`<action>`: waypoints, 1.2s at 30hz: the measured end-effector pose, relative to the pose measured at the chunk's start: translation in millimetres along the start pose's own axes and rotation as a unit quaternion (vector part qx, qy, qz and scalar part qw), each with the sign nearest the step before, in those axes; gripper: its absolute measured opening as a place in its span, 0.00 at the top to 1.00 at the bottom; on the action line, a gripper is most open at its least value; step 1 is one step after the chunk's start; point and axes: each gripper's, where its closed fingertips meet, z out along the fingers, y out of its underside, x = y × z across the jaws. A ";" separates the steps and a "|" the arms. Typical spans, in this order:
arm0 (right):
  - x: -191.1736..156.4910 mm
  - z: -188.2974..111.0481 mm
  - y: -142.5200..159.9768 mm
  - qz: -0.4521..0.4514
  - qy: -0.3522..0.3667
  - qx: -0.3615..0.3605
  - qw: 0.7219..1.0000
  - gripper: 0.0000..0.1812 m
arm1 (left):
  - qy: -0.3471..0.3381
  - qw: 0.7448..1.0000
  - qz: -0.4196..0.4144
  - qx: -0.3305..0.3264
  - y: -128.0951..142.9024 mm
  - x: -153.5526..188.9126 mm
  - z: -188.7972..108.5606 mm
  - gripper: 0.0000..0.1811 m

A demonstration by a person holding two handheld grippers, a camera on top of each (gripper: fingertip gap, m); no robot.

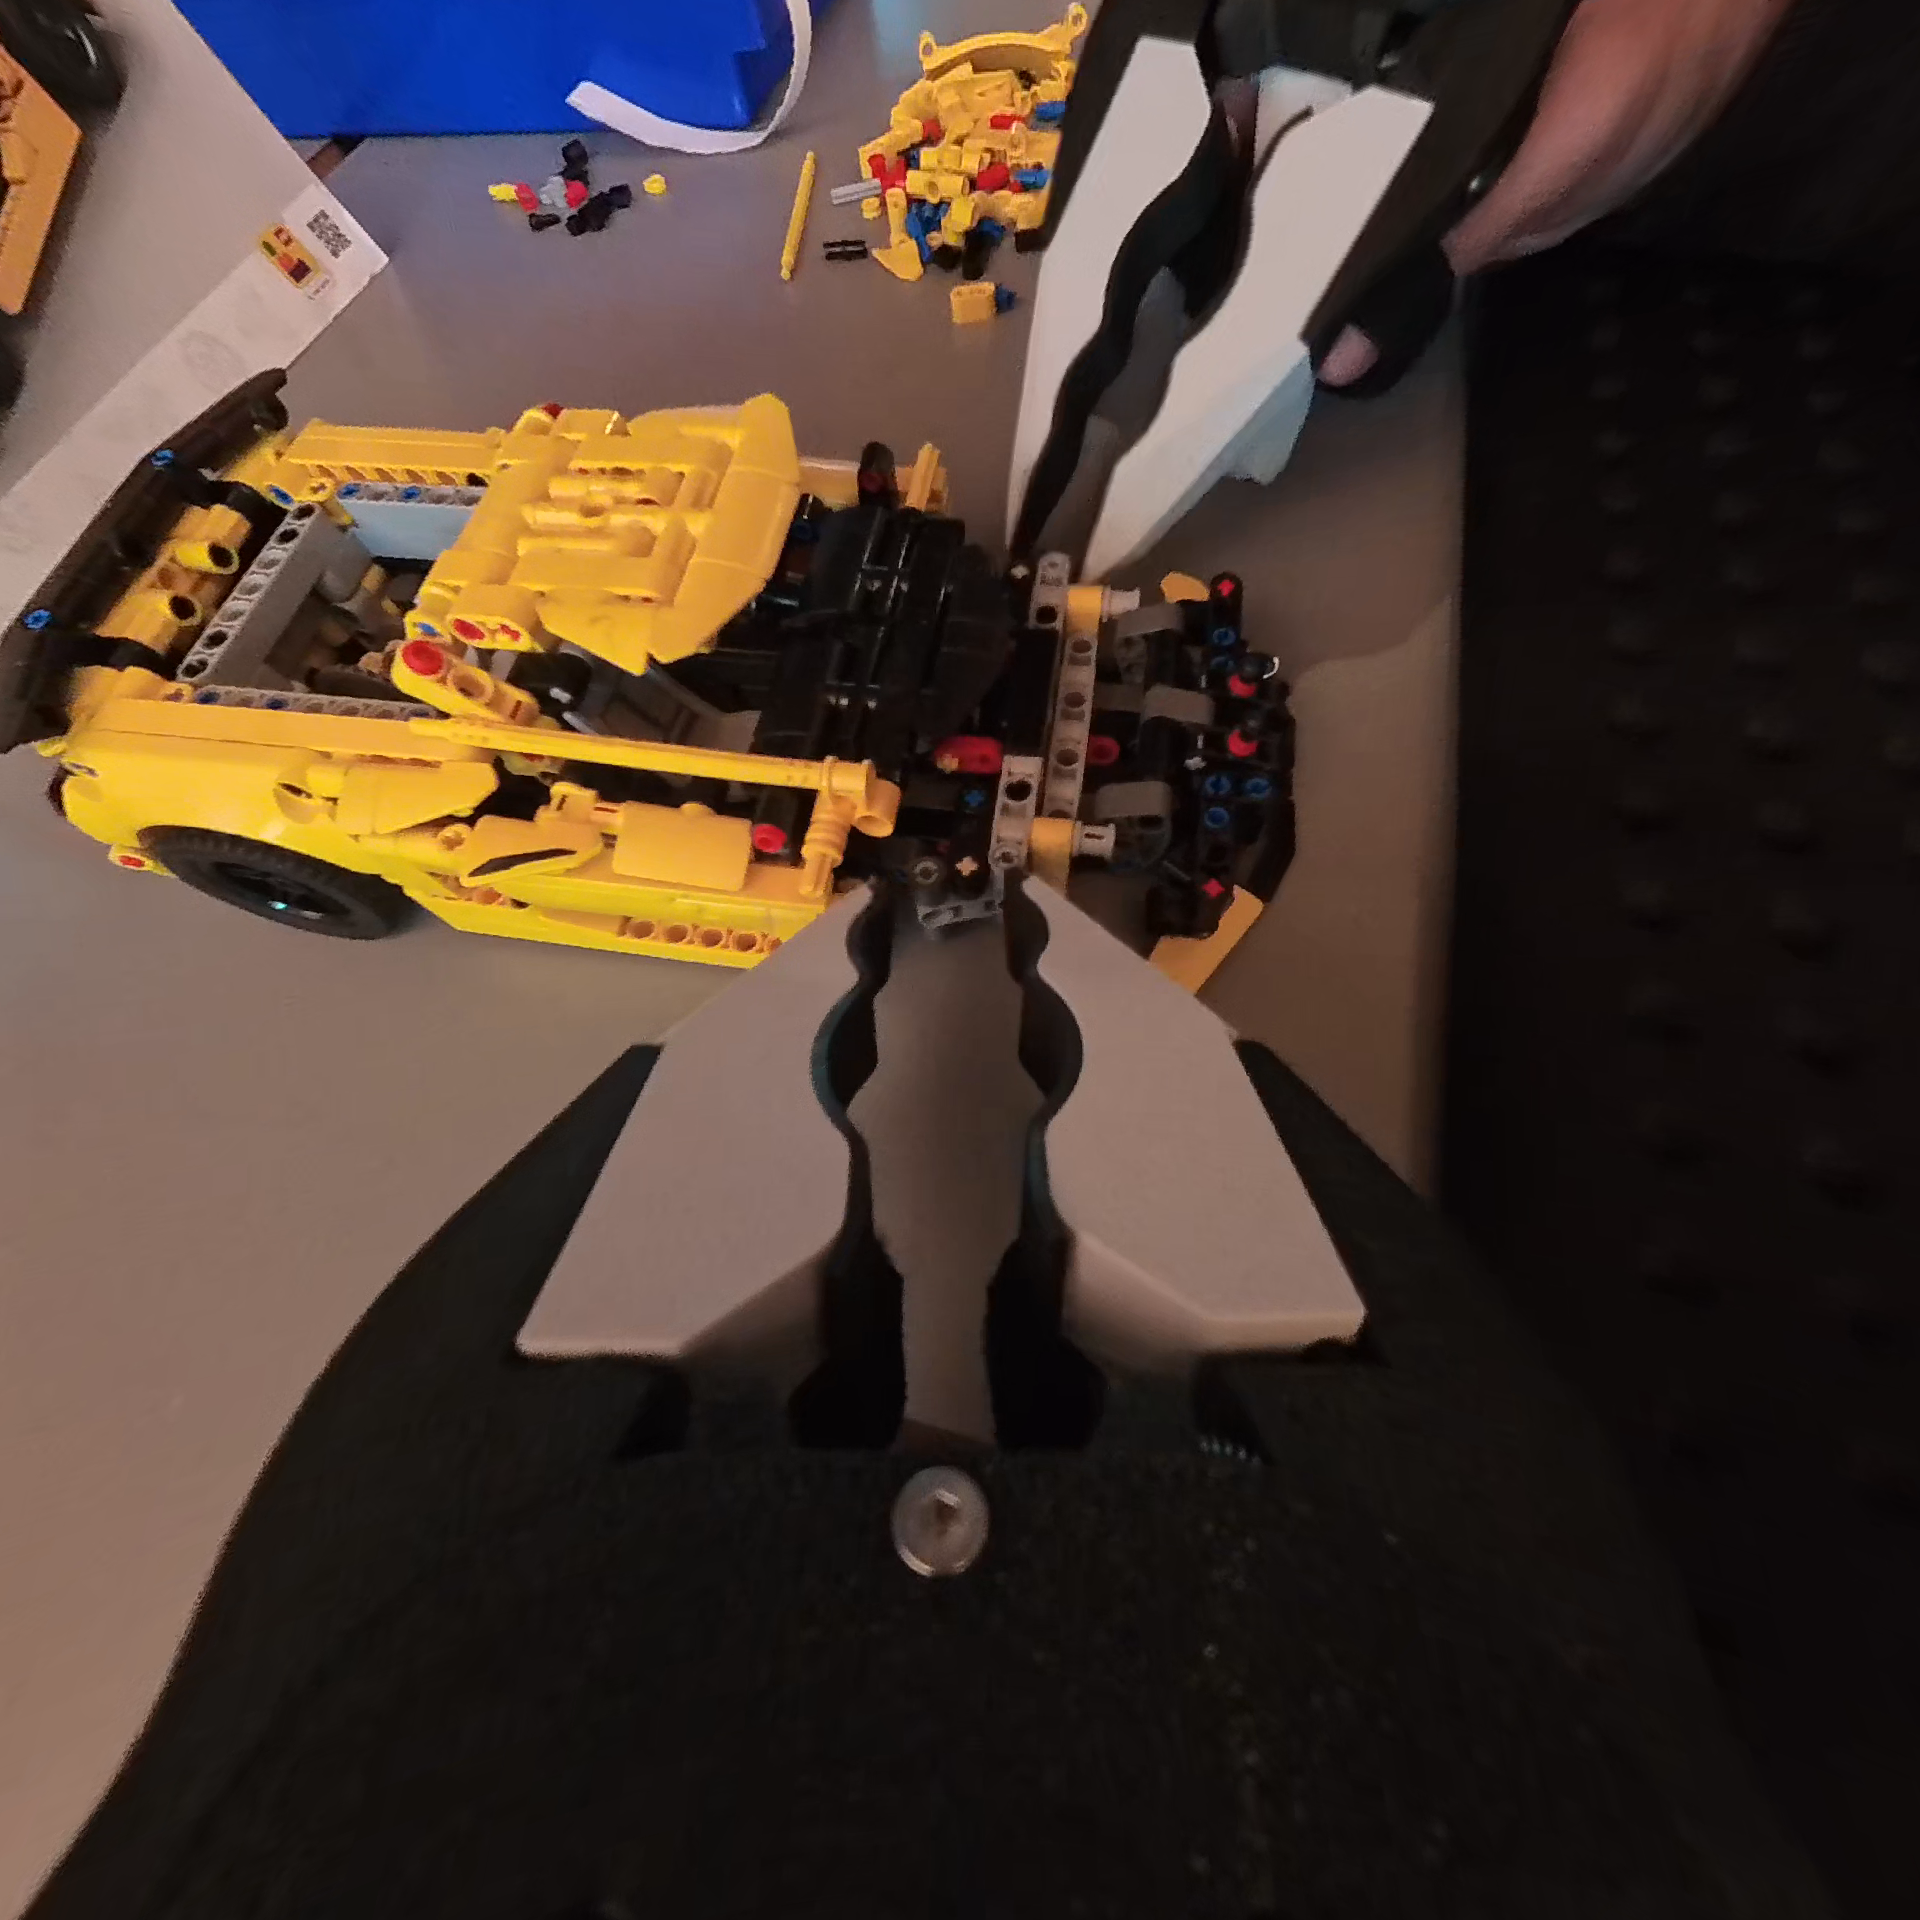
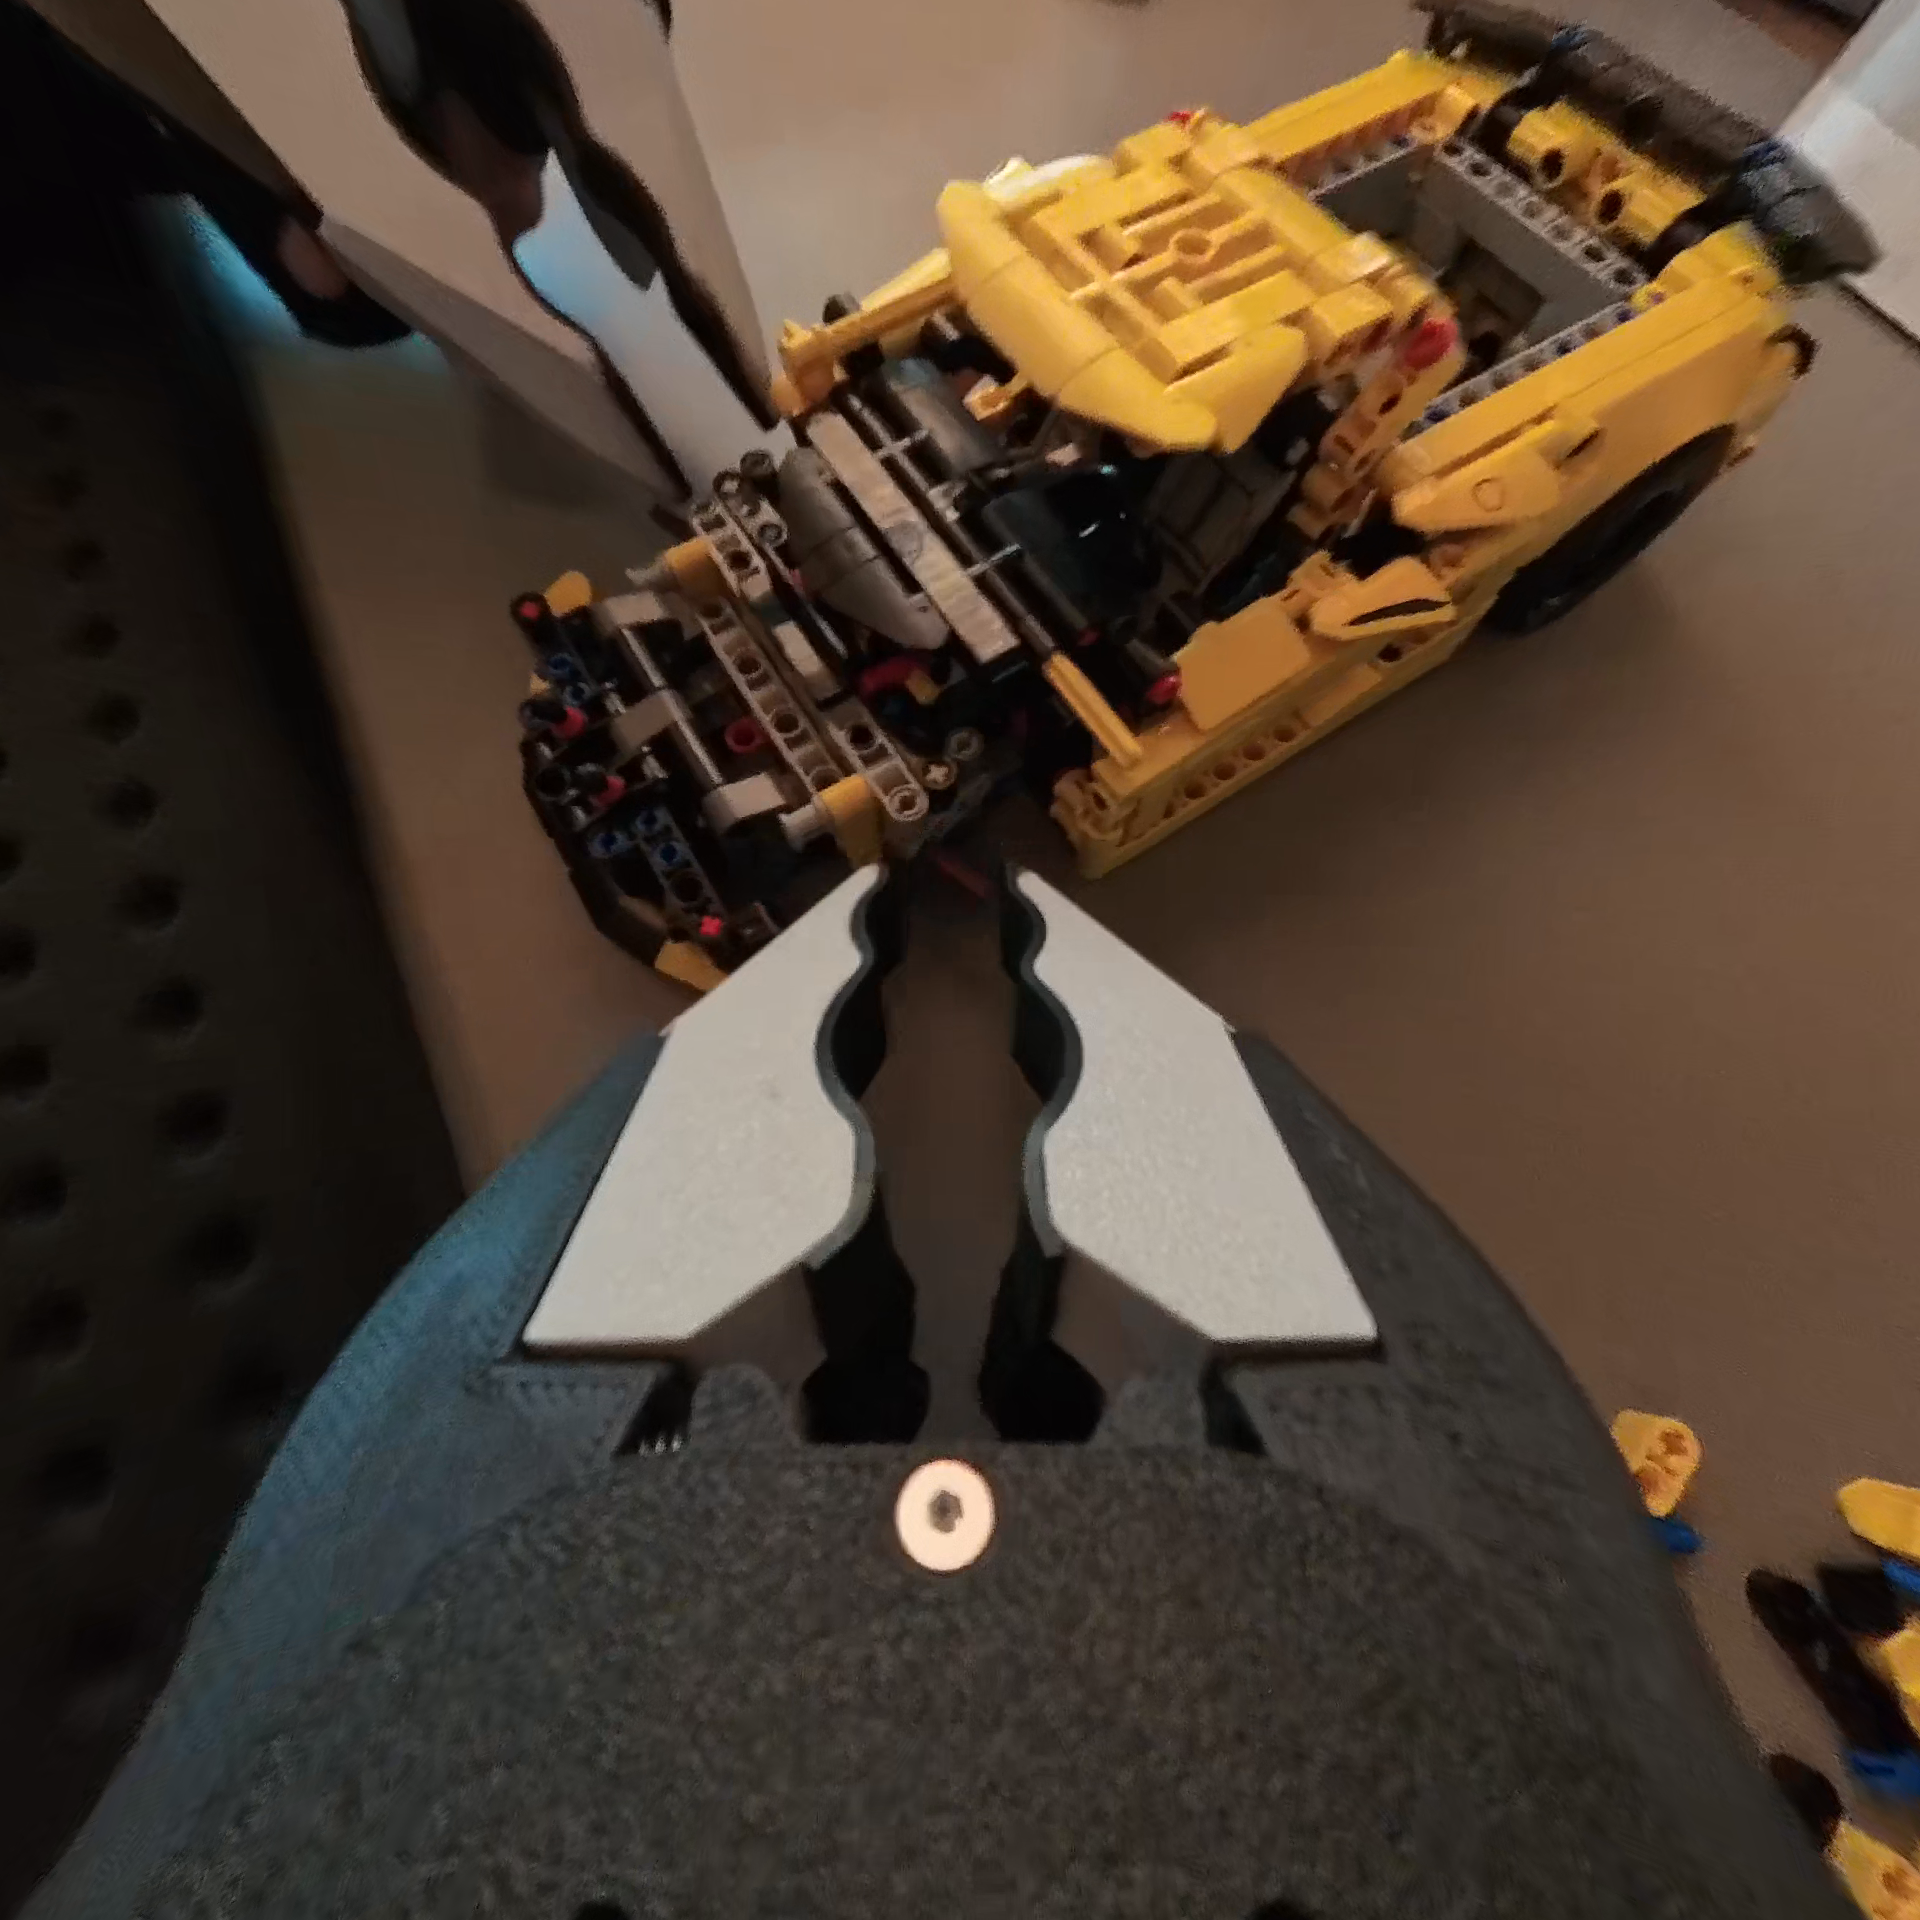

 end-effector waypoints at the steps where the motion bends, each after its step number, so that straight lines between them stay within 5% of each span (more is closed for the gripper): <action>1: -1.1 2.6 3.1 -0.011 0.002 -0.013 1.000 0.88 | 0.000 1.000 0.000 -0.003 1.4 -0.6 0.2 0.89; 12: 0.5 6.8 6.2 -0.112 0.057 -0.026 0.992 0.98 | 0.008 0.999 0.011 -0.029 9.1 4.9 9.5 0.86; 22: 11.0 5.4 6.7 -0.047 0.046 -0.028 0.997 0.96 | 0.001 0.999 0.042 -0.020 6.9 7.7 6.7 0.98; 31: 11.8 3.7 3.6 -0.089 0.075 -0.016 0.993 0.96 | 0.004 0.999 0.040 -0.024 7.8 7.7 6.3 0.98; 36: 2.3 -2.9 -1.6 -0.030 0.033 -0.001 0.999 0.93 | -0.001 0.998 0.057 -0.033 8.7 7.9 4.3 0.99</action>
